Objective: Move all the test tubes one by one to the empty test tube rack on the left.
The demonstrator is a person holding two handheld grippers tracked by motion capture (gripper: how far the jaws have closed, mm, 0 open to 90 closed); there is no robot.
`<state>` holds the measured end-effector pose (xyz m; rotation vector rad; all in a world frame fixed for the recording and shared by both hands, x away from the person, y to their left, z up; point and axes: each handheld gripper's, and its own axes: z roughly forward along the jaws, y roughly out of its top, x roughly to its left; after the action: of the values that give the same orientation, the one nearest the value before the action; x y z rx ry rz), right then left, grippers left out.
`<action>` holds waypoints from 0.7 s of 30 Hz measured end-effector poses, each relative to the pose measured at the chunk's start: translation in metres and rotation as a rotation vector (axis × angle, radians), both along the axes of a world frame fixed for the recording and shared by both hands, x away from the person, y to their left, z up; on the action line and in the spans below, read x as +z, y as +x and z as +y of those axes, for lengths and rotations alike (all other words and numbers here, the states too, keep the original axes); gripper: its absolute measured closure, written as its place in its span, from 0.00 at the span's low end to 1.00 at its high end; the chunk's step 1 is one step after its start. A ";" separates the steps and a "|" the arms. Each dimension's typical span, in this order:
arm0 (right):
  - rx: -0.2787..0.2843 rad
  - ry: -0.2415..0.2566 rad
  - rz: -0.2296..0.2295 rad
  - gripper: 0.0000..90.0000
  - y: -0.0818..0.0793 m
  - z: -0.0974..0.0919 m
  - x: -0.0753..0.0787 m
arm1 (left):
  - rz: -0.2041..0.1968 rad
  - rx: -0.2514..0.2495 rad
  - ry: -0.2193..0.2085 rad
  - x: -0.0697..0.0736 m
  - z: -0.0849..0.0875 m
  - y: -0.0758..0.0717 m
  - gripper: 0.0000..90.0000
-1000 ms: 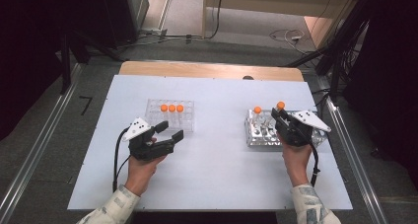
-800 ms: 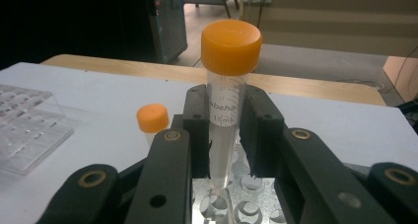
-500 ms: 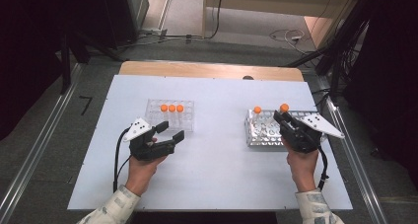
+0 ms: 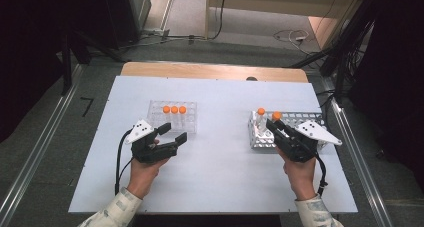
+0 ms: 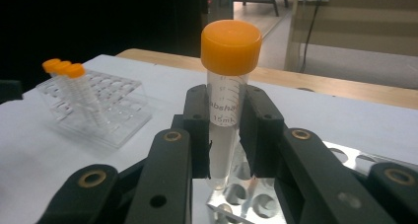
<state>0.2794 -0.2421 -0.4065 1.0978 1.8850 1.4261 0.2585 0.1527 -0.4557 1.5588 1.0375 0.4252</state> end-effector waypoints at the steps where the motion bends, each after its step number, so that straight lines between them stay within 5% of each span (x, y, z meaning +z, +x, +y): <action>1: 0.009 -0.006 0.001 0.81 -0.001 0.003 -0.001 | 0.000 0.000 -0.001 0.000 0.000 0.000 0.29; 21: 0.182 -0.066 0.076 0.81 -0.009 0.061 -0.030 | -0.008 -0.024 0.013 0.000 -0.007 -0.003 0.29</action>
<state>0.2700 -0.1815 -0.4370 0.9824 2.1174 1.4251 0.2558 0.1452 -0.4560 1.5783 1.0109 0.4217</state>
